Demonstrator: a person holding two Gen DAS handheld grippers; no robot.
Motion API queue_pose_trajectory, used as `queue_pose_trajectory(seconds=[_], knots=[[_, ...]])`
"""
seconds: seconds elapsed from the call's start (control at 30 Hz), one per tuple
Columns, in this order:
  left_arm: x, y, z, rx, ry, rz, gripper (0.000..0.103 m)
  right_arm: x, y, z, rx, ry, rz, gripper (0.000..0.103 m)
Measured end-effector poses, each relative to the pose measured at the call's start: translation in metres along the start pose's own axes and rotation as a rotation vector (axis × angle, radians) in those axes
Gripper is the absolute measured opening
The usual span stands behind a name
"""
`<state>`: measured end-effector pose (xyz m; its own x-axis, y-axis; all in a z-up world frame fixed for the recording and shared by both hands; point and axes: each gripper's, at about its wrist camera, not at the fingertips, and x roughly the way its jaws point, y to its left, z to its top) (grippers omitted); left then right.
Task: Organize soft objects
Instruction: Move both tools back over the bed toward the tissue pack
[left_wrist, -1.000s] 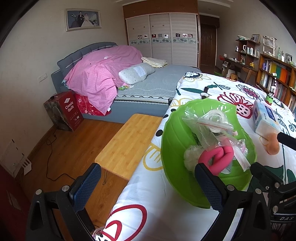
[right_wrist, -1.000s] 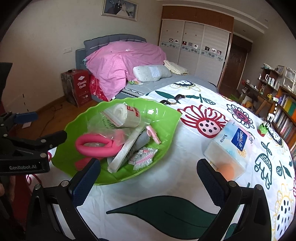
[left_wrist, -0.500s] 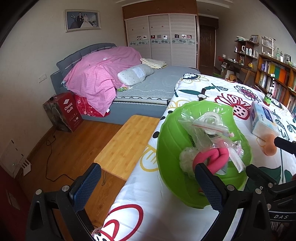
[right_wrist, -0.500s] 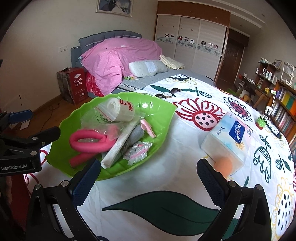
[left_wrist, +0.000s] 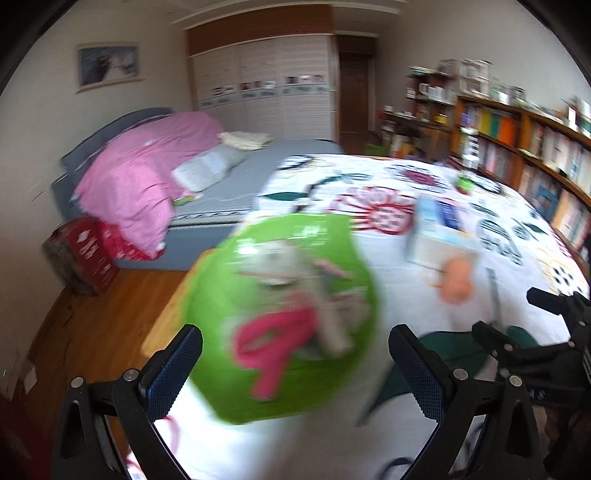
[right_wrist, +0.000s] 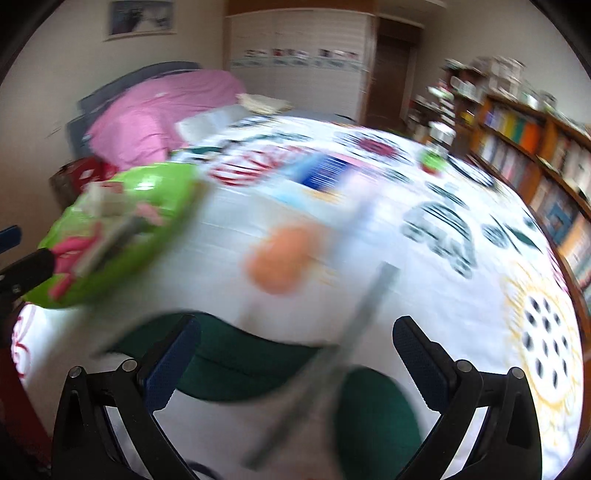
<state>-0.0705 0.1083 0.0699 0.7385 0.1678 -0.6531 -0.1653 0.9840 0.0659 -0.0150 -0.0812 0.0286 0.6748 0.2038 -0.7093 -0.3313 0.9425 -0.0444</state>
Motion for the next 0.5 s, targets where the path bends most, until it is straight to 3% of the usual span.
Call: queue_pose_trajectory(seconds=[0.27,0.4,0.5], knots=[[0.015,-0.098,0.008,0.161,0.038,-0.213,0.103,0.012,-0.113,-0.035,0.162,0.097,-0.172,0.103],[0.036,-0.145,0.005,0.222,0.093,-0.270,0.103,0.015,-0.151,-0.044,0.213,0.110,-0.186,0.103],[0.059,-0.166,0.003,0.202,0.159,-0.298,0.103,0.015,-0.173,-0.045,0.247,0.114,-0.187,0.103]])
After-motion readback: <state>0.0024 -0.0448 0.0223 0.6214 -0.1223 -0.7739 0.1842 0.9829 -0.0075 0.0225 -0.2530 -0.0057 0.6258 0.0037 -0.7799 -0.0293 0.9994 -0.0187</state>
